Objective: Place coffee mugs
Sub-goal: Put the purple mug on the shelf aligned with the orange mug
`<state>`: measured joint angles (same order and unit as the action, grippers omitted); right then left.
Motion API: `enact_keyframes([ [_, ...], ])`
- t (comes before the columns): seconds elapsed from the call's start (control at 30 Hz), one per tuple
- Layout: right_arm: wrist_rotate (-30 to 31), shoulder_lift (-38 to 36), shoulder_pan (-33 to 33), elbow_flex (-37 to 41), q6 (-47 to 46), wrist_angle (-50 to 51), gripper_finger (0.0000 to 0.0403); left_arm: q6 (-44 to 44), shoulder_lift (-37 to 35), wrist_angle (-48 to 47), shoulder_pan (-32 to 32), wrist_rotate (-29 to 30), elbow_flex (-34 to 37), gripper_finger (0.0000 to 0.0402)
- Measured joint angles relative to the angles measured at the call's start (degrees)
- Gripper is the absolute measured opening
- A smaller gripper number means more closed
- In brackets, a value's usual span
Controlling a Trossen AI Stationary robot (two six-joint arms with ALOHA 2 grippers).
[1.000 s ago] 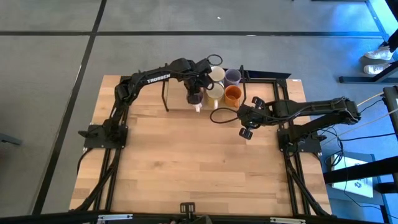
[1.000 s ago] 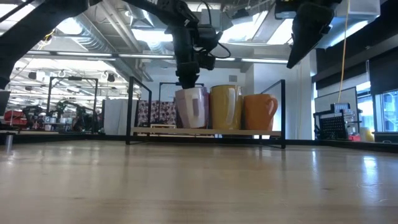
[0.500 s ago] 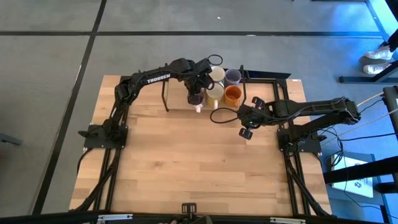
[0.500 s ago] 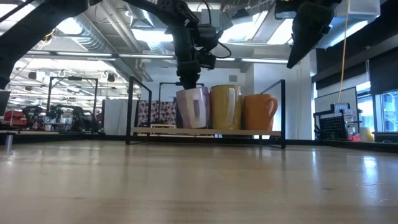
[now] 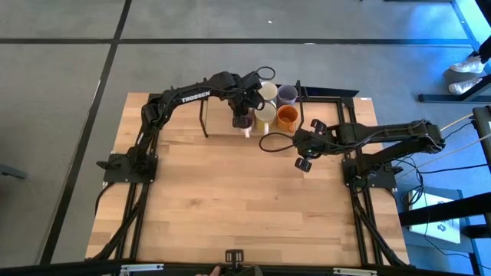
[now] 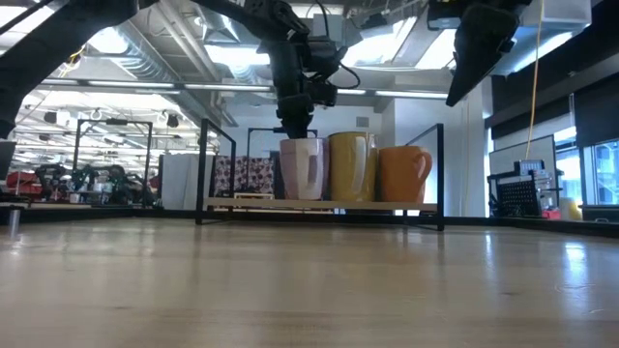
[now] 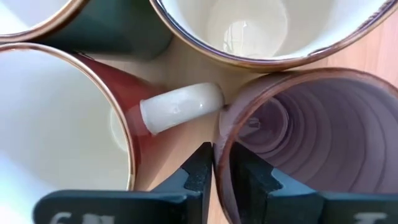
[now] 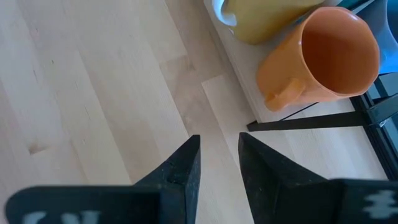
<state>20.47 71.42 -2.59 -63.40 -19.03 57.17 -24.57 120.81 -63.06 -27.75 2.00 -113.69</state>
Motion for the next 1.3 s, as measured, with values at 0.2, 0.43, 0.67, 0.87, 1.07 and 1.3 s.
enact_keyframes([
  [0.2, 0.0, 0.0, 0.0, 0.0, 0.0, 0.0, 0.0097, 0.0, 0.0, 0.3, 0.0, 0.0, 0.0, 0.0081],
  [0.43, 0.0, 0.0, 0.0, 0.0, 0.0, 0.0, 0.0097, 0.0, 0.0, 0.2, 0.4, 3.3, 0.0, 0.0094],
  [0.67, 0.0, 0.0, 0.0, 0.0, -0.1, 1.0, 0.0097, -0.1, 0.0, 0.2, 1.4, 7.8, 0.0, 0.0094],
  [0.87, 0.0, 0.0, 0.0, 0.0, -0.2, 0.9, 0.0097, 0.0, -0.6, 0.2, 2.7, 10.6, 0.1, 0.0094],
  [1.07, 0.0, 0.0, 0.0, 0.0, -0.2, 0.9, 0.0097, 0.0, -1.1, 0.2, 3.7, 14.0, 0.1, 0.0094],
  [1.3, -0.1, 0.0, 0.0, 0.0, -0.2, 0.9, 0.0097, 2.1, -4.5, 0.0, 4.2, 13.3, 0.1, 0.0094],
])
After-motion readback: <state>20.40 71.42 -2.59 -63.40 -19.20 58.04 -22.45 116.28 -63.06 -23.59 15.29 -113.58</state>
